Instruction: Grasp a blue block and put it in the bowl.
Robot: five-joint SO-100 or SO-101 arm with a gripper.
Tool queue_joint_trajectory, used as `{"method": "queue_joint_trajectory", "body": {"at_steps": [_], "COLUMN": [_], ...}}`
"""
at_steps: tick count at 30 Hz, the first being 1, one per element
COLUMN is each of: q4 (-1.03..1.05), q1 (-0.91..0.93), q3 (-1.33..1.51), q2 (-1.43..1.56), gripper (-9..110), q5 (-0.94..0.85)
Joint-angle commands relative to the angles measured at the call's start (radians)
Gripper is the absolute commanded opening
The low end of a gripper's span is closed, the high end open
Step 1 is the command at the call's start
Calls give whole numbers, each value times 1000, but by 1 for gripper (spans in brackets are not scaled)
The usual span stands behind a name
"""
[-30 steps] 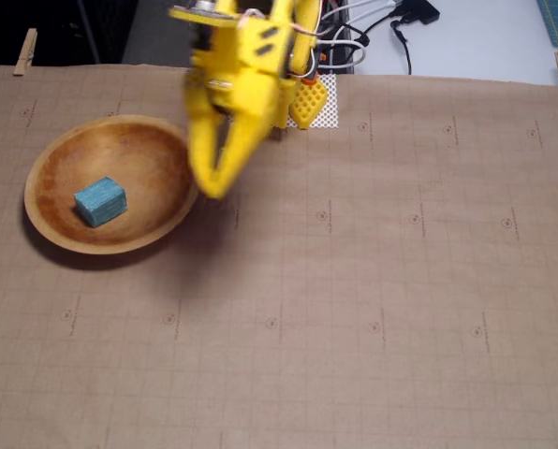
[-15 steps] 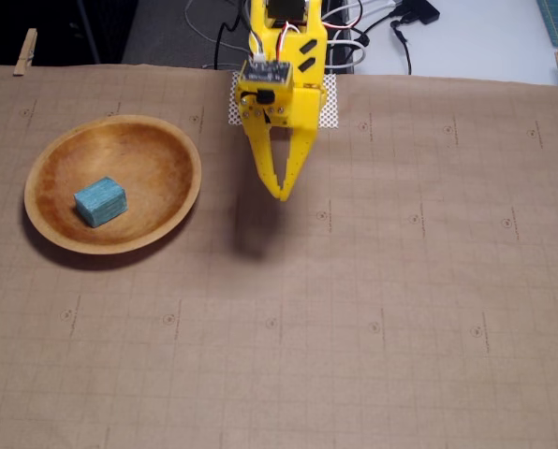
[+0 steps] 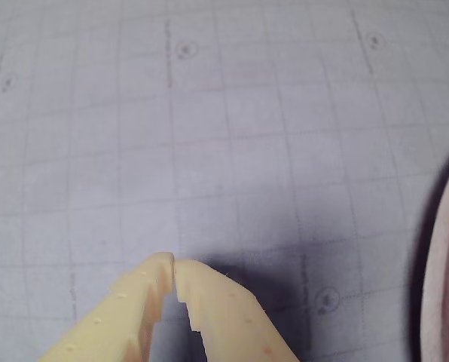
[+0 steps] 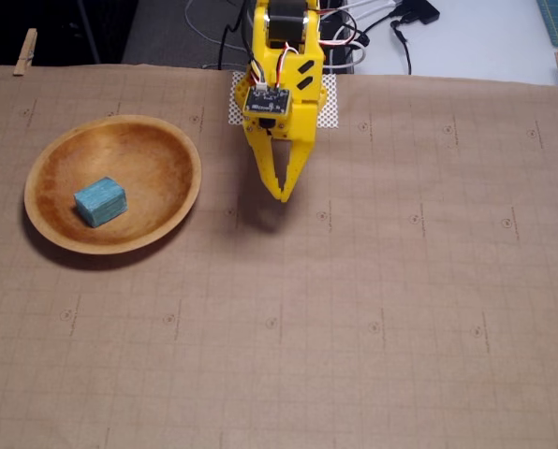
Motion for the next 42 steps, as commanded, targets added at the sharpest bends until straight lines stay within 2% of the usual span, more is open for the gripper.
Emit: {"method": "queue_joint_trajectory", "body": {"at_steps": [1,8,13,23,42], "q4": [5,5,29,370,362], "q1": [-21,-28,-15,-29,-20], "q3": [38,202,258,249,250], "q2": [100,278,351,482,472], "gripper": [-3,-3,-3,-3,-3], "q5": [-14,-23,-138,-164,-164]}}
